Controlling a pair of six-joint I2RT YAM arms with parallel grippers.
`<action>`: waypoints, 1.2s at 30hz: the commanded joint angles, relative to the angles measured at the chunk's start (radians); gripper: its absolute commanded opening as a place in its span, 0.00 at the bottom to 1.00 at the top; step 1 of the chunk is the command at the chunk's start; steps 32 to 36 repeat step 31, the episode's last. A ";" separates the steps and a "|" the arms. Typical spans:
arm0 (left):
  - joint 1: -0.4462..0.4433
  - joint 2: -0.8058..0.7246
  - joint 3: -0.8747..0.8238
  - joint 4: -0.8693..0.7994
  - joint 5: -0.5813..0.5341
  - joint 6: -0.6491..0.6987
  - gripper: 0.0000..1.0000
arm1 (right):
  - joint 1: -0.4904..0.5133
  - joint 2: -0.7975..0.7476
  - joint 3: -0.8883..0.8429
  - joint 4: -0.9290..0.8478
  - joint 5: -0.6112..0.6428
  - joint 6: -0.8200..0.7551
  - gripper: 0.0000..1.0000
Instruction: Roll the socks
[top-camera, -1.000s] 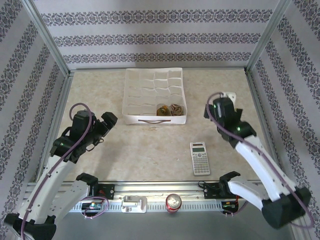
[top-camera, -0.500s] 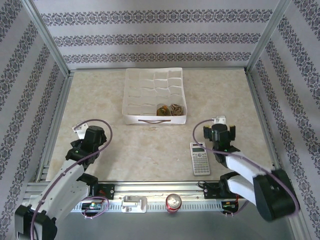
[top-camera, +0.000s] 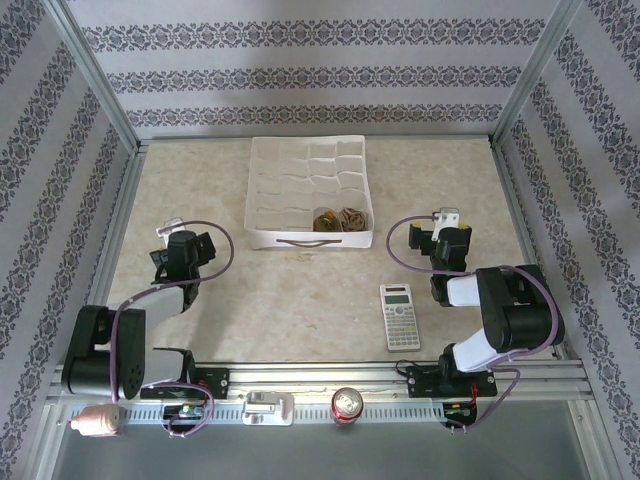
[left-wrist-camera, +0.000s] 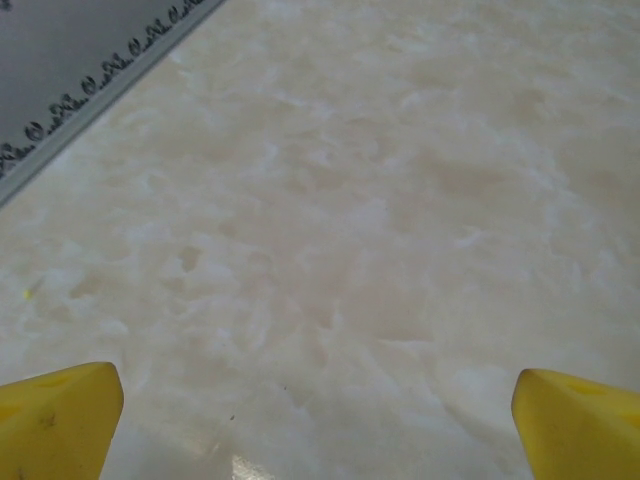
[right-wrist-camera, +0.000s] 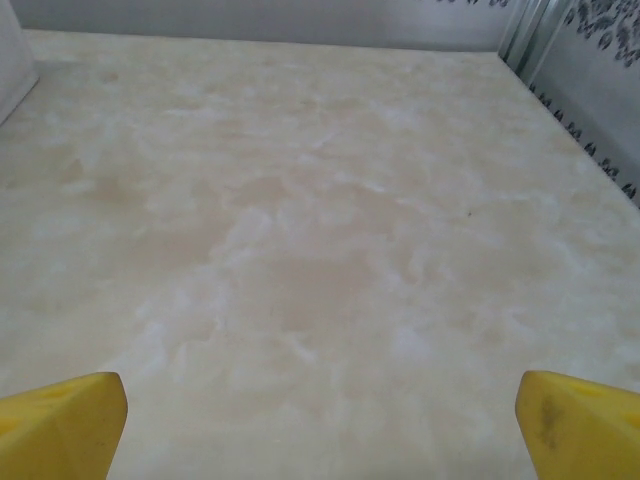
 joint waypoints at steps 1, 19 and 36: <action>0.021 0.036 -0.008 0.259 0.076 0.064 0.99 | 0.008 0.018 0.015 0.108 -0.004 0.037 0.98; 0.025 0.290 0.003 0.556 0.228 0.207 0.99 | 0.004 0.009 0.015 0.086 -0.009 0.041 0.98; 0.025 0.291 -0.003 0.565 0.227 0.210 0.99 | 0.009 0.007 0.013 0.101 -0.004 0.033 0.98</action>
